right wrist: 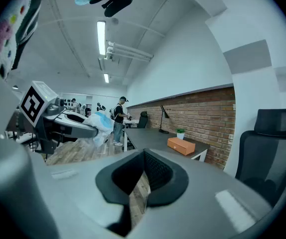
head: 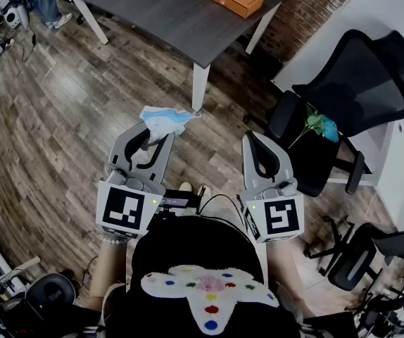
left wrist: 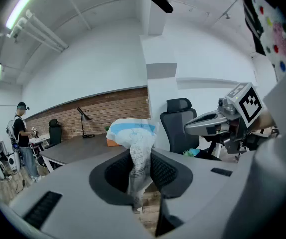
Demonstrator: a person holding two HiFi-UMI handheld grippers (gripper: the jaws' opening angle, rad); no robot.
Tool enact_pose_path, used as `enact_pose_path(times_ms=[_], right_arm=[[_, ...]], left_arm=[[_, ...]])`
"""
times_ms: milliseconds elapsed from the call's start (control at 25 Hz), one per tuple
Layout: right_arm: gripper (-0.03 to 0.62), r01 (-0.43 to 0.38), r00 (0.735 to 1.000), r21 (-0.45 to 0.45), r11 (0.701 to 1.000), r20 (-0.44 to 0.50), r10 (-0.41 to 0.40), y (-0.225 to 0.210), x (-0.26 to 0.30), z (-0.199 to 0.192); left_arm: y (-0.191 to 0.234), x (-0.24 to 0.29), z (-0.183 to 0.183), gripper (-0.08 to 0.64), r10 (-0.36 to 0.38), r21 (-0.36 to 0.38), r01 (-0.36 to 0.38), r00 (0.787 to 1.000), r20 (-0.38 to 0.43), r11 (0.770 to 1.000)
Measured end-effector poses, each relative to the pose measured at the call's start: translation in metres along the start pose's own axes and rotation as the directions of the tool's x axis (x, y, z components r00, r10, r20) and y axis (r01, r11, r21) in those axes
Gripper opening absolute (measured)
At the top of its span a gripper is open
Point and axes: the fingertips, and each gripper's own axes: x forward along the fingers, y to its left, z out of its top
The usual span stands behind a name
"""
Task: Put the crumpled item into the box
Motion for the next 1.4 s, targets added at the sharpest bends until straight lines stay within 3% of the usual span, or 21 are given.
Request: enact_pose_path(times_ms=[480, 760, 1400], right_arm=[[-0.005, 0.012, 1.000, 0.000, 1.000, -0.008, -0.012, 0.003, 0.004, -0.001], [-0.005, 0.064, 0.998, 0.015, 0.998, 0.022, -0.064, -0.001, 0.007, 0.006], [-0.005, 0.098, 0.992, 0.125, 0.987, 0.068, -0.107, 0.016, 0.009, 0.018]], left_arm=[[0.010, 0.003, -0.002, 0.081, -0.005, 0.017, 0.005, 1.000, 0.000, 1.000], [0.016, 0.003, -0.002, 0.081, -0.015, 0.026, 0.015, 1.000, 0.010, 1.000], [0.036, -0.014, -0.001, 0.081, -0.039, 0.037, 0.037, 0.998, 0.046, 0.999]])
